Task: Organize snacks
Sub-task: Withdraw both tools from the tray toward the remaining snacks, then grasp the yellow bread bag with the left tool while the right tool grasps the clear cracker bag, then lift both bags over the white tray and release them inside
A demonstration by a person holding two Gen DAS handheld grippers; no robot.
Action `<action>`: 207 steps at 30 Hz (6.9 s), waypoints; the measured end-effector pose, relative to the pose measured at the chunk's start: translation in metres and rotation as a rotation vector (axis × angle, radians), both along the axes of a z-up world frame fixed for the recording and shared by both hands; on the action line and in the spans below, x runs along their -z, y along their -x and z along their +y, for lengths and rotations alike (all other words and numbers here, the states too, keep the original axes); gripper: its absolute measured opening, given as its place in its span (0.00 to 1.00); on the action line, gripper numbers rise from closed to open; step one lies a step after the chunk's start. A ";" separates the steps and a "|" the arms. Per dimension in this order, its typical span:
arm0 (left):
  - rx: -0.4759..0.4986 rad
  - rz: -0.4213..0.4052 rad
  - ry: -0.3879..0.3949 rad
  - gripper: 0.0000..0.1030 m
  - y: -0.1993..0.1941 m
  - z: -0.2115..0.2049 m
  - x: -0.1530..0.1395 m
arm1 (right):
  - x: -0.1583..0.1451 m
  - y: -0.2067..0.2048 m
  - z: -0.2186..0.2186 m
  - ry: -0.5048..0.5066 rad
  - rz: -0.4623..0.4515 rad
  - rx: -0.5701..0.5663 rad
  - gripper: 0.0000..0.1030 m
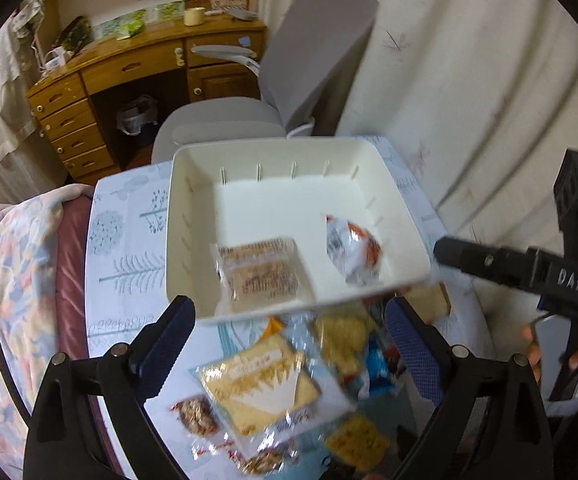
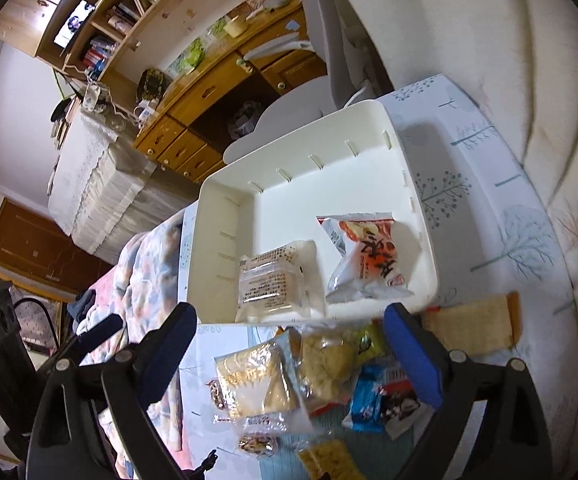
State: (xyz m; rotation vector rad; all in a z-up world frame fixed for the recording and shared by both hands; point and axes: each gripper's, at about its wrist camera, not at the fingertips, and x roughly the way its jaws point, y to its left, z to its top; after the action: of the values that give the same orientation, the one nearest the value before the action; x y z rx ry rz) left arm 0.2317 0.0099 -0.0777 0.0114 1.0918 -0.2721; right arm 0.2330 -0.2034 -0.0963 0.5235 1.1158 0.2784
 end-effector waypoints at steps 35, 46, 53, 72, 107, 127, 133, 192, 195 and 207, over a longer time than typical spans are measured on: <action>0.496 0.060 -0.157 0.93 0.091 0.052 0.035 | 0.036 0.215 0.125 0.440 -0.149 0.128 0.92; 0.528 0.178 -0.333 0.93 0.069 0.019 0.091 | 0.076 0.219 0.125 0.568 -0.132 0.025 0.92; 0.571 0.286 -0.392 0.93 0.055 -0.008 0.133 | 0.106 0.210 0.123 0.557 -0.067 -0.074 0.92; 0.545 0.401 -0.457 1.00 0.006 -0.047 0.194 | 0.148 0.185 0.114 0.514 0.020 -0.234 0.78; 0.387 0.490 -0.245 0.39 -0.026 0.013 0.195 | 0.127 0.169 0.118 0.466 0.048 -0.170 0.57; 0.515 0.487 -0.259 0.93 0.007 -0.012 0.196 | 0.100 0.227 0.100 0.465 0.049 0.070 0.57; 0.557 0.462 -0.366 0.99 0.019 -0.032 0.216 | 0.100 0.225 0.089 0.455 0.065 0.099 0.57; 0.226 0.558 -0.178 0.56 0.049 0.047 0.146 | 0.022 0.116 0.063 0.373 -0.007 -0.067 0.57; 0.178 0.535 -0.159 0.56 0.044 0.055 0.124 | 0.012 0.096 0.058 0.367 -0.028 -0.102 0.57; 0.065 0.376 -0.098 0.57 -0.009 0.023 0.049 | -0.014 0.023 0.046 0.340 -0.131 -0.204 0.57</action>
State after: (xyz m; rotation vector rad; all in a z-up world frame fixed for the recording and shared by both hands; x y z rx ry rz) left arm 0.2411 0.0331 -0.1267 0.0858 1.4801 -0.2855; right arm 0.2095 -0.1569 -0.0824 0.0876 1.0617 0.2883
